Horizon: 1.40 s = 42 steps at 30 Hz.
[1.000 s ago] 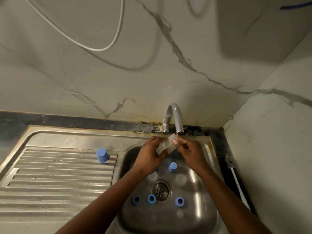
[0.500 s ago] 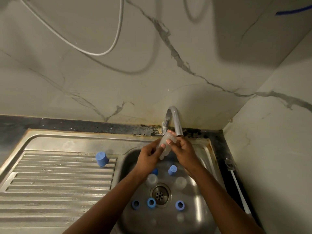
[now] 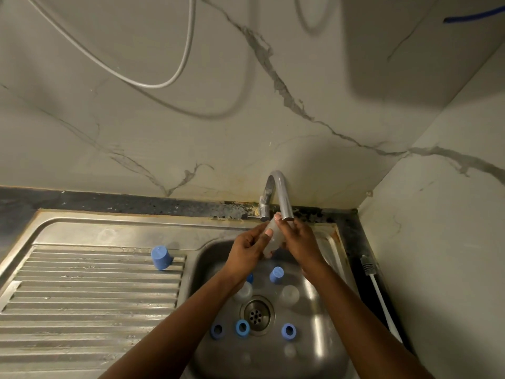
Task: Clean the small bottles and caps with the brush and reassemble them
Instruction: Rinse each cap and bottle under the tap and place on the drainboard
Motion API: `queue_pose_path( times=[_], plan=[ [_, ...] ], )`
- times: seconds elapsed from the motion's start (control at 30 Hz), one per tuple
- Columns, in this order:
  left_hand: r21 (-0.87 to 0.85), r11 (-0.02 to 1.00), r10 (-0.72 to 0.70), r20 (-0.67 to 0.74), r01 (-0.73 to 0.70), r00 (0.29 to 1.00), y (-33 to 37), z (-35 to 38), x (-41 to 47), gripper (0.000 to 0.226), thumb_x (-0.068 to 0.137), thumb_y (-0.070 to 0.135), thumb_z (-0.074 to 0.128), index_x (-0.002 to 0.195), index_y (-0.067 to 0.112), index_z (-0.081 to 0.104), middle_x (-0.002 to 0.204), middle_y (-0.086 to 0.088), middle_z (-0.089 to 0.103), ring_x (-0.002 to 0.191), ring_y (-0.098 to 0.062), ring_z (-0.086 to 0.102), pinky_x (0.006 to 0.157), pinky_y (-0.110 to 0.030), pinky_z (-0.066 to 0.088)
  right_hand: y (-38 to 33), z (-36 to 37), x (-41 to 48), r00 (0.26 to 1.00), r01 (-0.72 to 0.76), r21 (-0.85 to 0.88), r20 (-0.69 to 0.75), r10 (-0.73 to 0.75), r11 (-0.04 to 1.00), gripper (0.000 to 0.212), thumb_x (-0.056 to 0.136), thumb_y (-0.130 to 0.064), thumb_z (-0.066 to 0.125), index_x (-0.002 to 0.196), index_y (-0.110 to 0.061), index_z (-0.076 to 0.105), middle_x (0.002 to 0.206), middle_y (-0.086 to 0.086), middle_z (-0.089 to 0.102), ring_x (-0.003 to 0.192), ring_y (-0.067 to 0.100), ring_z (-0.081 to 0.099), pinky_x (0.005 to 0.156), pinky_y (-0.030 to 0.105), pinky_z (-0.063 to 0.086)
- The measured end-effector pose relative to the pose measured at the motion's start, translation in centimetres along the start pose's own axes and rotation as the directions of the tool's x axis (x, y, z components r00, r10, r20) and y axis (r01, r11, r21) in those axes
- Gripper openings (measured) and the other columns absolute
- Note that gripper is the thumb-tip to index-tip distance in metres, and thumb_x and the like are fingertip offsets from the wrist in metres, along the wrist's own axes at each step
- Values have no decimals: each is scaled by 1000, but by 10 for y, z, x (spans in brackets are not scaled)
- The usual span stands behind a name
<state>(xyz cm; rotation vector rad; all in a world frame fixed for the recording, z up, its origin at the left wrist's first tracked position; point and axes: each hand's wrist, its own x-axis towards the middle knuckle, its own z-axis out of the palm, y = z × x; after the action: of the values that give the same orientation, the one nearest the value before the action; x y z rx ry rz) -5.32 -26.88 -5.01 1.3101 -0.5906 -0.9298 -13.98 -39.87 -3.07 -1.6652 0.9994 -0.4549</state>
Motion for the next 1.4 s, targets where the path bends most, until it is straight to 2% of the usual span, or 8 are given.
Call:
queue_pose_path(
  times=[0.17,0.3,0.43,0.53,0.87,1.0,1.13,1.4],
  plan=[
    [-22,999,25,13,-24,1000,15,10,15,43,106,33,61,148,27,56,130,-9,71,108,-28,74,92,-46,63,3,-8,3,997,-39,-79,-70,33,996,47,98,-61,51,123,-25,66,96,6,71,79,19,64,66,32,51],
    [-105,994,15,-57,-21,998,13,21,22,51,94,28,80,140,24,58,130,-11,69,112,-27,74,94,-48,63,0,-8,-1,992,-92,163,-75,105,982,23,105,-43,55,112,-25,68,96,12,75,73,25,71,63,35,59],
    [-105,993,38,-74,-46,997,6,29,23,37,98,27,76,127,16,56,116,-16,72,95,-36,77,81,-56,65,-1,-15,-9,985,-170,421,64,158,891,36,102,-40,62,125,-12,65,107,21,74,78,29,70,63,36,60],
    [-69,992,107,-17,-108,994,9,33,23,36,101,30,72,128,17,53,105,-19,71,74,-29,72,64,-38,64,-7,-23,-14,987,-159,506,89,132,848,38,103,-38,62,125,-7,61,110,22,72,75,27,71,60,36,60],
    [-431,893,-69,152,129,986,20,25,19,31,109,22,56,137,8,59,116,-19,75,90,-35,72,80,-36,67,-4,-31,-19,986,-162,587,59,157,793,44,104,-39,58,135,-7,56,123,25,66,86,27,71,60,33,58],
    [-65,997,55,138,-47,989,13,22,18,34,109,30,56,139,13,55,110,-15,75,97,-35,76,85,-42,66,2,-30,-23,963,-242,633,65,261,736,52,101,-46,59,132,-4,60,109,21,69,80,26,72,59,33,59],
    [477,846,214,107,-239,971,7,18,24,31,109,55,45,124,30,57,93,5,70,83,-8,70,72,-26,58,3,-29,-24,959,-217,616,-9,282,758,49,100,-48,61,128,-8,62,115,19,67,88,26,67,58,30,58],
    [251,968,62,-150,-22,987,12,41,35,20,112,37,45,110,26,61,95,-1,71,79,-11,69,67,-32,62,1,-28,-24,990,-62,468,-80,112,881,34,102,-47,57,122,-20,61,114,15,65,88,24,66,68,33,55]
  ],
)
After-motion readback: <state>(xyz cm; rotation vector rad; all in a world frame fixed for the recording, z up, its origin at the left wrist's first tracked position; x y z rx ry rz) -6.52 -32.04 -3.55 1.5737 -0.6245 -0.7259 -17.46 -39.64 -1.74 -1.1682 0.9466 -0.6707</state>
